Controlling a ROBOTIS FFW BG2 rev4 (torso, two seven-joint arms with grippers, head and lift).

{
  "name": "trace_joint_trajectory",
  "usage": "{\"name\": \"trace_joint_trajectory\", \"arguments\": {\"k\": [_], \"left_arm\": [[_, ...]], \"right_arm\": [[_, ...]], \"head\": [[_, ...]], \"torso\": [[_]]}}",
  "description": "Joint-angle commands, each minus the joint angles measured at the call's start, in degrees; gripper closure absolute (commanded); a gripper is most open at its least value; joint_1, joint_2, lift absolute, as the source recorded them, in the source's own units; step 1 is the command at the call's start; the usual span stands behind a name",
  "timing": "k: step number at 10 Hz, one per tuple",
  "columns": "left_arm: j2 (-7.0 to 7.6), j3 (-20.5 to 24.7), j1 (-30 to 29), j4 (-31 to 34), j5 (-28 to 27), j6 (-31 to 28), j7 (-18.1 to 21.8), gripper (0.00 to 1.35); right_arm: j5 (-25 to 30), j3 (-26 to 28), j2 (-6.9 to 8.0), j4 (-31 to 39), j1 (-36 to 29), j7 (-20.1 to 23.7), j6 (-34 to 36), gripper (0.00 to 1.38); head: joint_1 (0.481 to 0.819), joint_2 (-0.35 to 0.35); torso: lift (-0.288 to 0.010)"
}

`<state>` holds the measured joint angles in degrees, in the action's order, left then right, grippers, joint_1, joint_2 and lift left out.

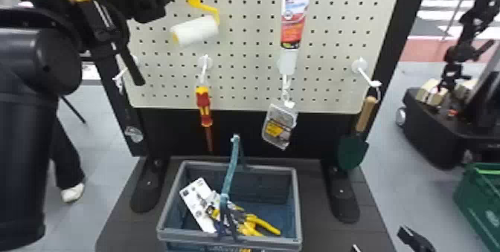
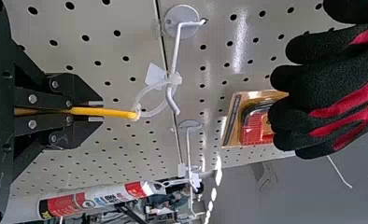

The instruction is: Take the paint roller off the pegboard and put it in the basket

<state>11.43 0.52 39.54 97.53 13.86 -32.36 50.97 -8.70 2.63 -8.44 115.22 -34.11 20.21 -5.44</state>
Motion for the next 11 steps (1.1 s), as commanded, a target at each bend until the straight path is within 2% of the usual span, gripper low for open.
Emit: {"name": "trace_joint_trajectory", "arguments": {"k": [1, 6, 9, 11], "left_arm": [[0.00, 0.0, -0.1, 0.0, 0.3, 0.1, 0.0, 1.22], [0.09, 0.5, 0.3, 5.5, 1.2, 0.3, -1.0, 1.22], [0.53, 2.6, -4.0, 18.1, -2.0, -1.7, -3.7, 1.22], [-0.53, 6.5, -12.4, 27.3, 2.3, -2.9, -9.7, 1.22]], "right_arm": [[0.0, 0.0, 0.00, 0.0, 0.0, 0.0, 0.0, 0.16], [-0.4, 0.0, -0.26, -0.1, -0.4, 0.0, 0.1, 0.16], [-0.4, 0.0, -0.26, -0.1, -0.5, 0.0, 0.1, 0.16], [-0.4, 0.0, -0.26, 0.0, -0.7, 0.0, 0.1, 0.16]], "head": [[0.549, 0.000], [0.549, 0.000], [0.549, 0.000], [0.549, 0.000]], "torso": [[-0.100], [-0.100], [-0.100], [-0.100]]}}
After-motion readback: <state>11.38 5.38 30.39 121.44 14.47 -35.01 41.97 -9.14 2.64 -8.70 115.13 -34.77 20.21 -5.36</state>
